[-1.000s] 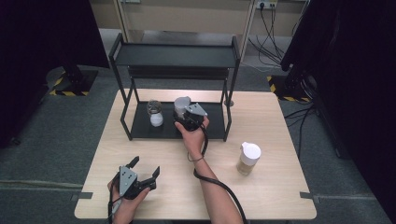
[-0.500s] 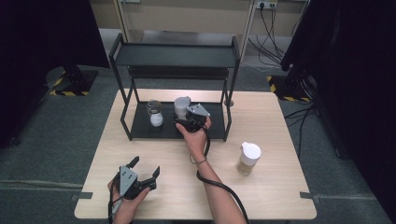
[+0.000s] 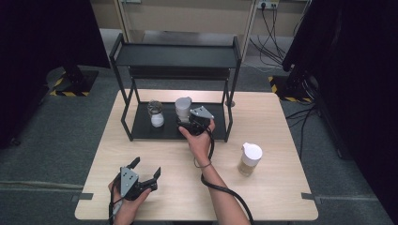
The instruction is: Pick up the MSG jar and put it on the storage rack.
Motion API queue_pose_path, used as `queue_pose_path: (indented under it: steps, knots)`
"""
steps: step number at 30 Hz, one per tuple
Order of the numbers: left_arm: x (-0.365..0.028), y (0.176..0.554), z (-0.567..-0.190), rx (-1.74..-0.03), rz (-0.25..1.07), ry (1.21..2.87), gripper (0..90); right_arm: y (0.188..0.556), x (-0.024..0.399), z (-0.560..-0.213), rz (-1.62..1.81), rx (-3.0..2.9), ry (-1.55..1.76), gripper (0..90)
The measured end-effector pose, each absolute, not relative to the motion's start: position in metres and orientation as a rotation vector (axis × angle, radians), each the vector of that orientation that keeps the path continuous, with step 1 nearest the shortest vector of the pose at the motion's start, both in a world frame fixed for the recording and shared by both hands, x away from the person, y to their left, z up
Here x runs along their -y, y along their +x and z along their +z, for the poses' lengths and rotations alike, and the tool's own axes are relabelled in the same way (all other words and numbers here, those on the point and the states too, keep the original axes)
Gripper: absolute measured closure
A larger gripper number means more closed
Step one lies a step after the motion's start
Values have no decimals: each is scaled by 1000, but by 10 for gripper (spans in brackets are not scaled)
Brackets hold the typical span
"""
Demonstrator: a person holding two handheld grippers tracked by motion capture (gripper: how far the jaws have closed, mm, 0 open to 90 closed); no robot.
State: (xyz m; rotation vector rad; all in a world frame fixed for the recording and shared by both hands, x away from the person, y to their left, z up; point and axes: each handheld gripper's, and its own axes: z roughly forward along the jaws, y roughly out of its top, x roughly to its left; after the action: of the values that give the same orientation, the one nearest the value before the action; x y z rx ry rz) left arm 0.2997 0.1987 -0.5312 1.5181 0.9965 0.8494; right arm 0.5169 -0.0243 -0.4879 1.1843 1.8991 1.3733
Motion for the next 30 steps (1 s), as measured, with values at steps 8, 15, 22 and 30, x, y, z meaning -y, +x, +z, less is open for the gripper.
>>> queue_pose_path:
  steps: [8,15,22,30]
  knots:
    - [-199,300,-531,-997,849,1517,114,510,27,-489,1379,-1909,1184,36]
    - [-199,300,-531,-996,851,1518,114,506,29,-487,1395,-1912,1169,34]
    - [-198,300,-531,-996,852,1517,114,500,32,-488,1399,-1920,1163,31]
    - [-198,299,-531,-997,854,1517,114,494,36,-487,1405,-1924,1149,31]
